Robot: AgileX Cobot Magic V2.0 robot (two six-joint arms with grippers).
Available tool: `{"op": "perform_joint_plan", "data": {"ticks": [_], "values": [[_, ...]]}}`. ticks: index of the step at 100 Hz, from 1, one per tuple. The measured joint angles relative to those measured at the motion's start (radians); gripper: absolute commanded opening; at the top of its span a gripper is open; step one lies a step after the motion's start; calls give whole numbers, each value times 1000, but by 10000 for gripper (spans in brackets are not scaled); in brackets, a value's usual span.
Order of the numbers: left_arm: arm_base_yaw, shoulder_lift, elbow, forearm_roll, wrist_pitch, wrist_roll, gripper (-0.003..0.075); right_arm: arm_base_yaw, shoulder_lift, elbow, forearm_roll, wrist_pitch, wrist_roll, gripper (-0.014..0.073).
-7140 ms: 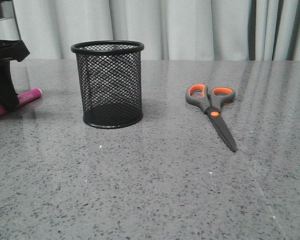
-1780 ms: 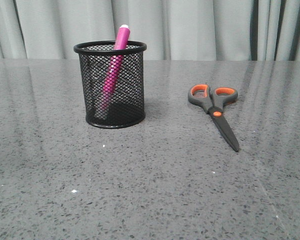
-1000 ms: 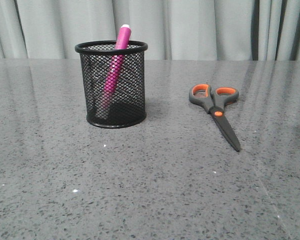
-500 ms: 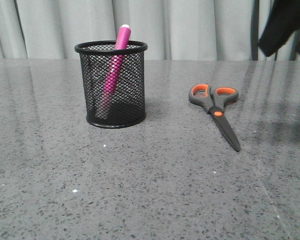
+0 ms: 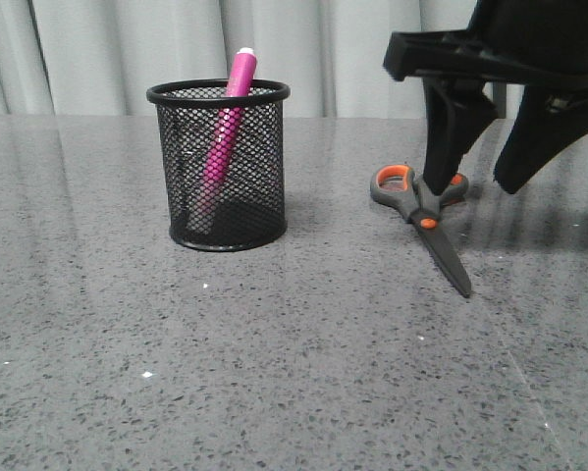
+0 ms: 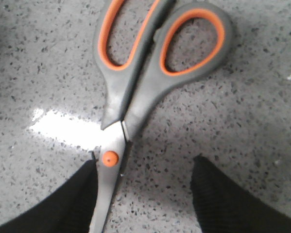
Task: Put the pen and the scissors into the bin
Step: 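Lower the right gripper over the scissors handles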
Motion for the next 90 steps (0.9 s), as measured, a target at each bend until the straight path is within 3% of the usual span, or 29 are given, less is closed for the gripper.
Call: {"op": "perform_joint_plan", "data": {"ticks": [90], "values": [[0,0,0,0,2,0,-22,29,109,-21,3,-88,30,381]]}}
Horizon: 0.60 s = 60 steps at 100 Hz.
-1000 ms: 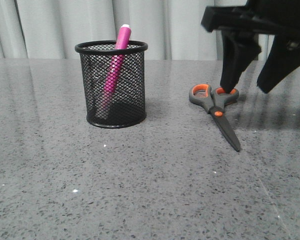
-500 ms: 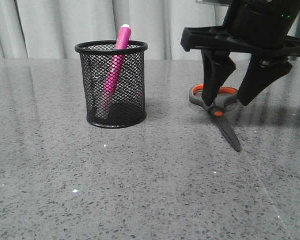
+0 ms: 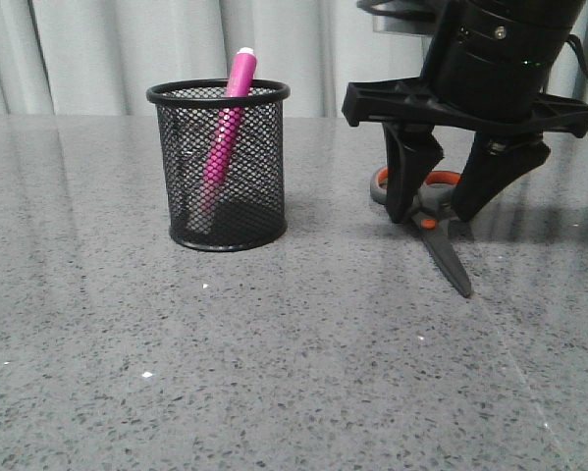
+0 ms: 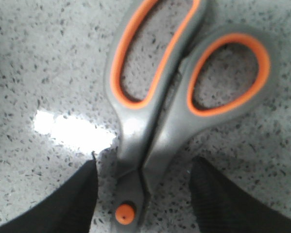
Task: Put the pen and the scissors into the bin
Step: 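Lower the right gripper over the scissors handles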
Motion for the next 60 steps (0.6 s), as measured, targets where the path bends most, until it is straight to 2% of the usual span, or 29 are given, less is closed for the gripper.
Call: {"op": "perform_joint_plan", "data": {"ticks": [60], "values": [[0,0,0,0,0,0,-22,21,3,0,-62,-9,26,381]]}}
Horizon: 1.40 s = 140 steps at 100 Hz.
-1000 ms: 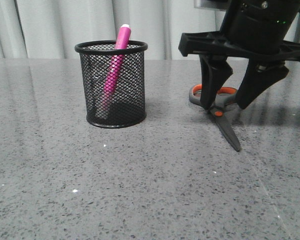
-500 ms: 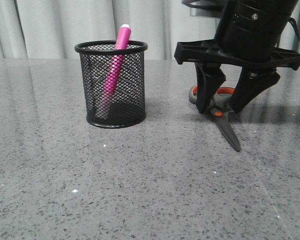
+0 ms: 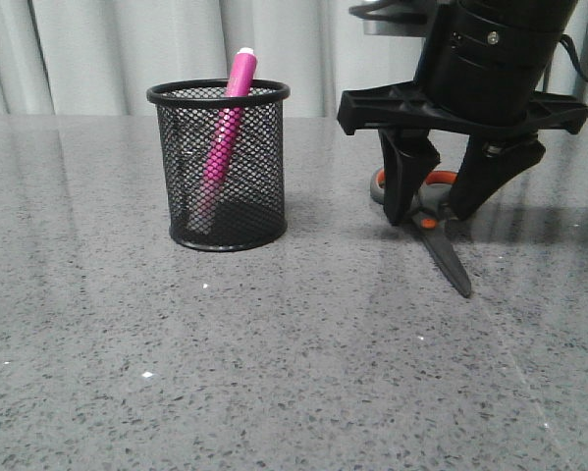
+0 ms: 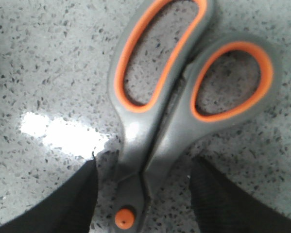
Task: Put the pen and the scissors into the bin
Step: 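Lower the right gripper over the scissors handles, then close the right gripper on the scissors handles and lift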
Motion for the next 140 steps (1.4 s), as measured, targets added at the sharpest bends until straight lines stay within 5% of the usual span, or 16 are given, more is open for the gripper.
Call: {"op": "perform_joint_plan", "data": {"ticks": [61,102,140], "values": [[0,0,0,2,0,0,-22,2,4,-3,-36,-18,25,381],[0,0,0,2,0,0,-22,4,10,-114,-40,94,29,381],[0,0,0,2,0,0,-22,108,21,-114,-240,111,213,381]]}}
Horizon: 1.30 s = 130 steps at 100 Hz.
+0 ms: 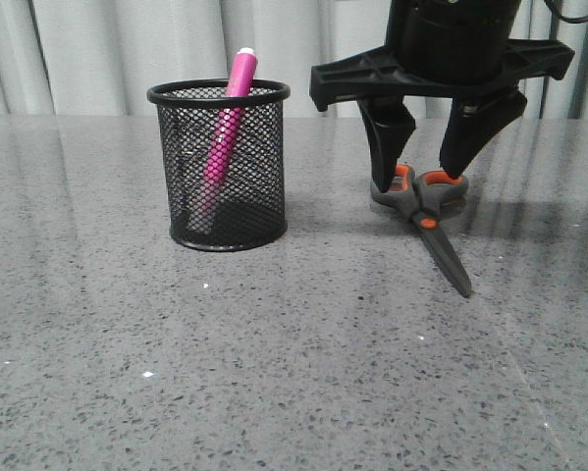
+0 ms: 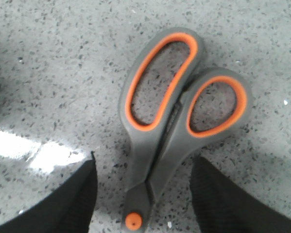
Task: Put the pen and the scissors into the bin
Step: 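Close the right gripper on the scissors handles and lift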
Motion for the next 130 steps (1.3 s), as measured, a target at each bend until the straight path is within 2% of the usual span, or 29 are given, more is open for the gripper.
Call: {"op": "perform_joint_plan", "data": {"ticks": [130], "values": [[0,0,0,0,0,0,-22,0,67,-4,4,12,135,381]]}}
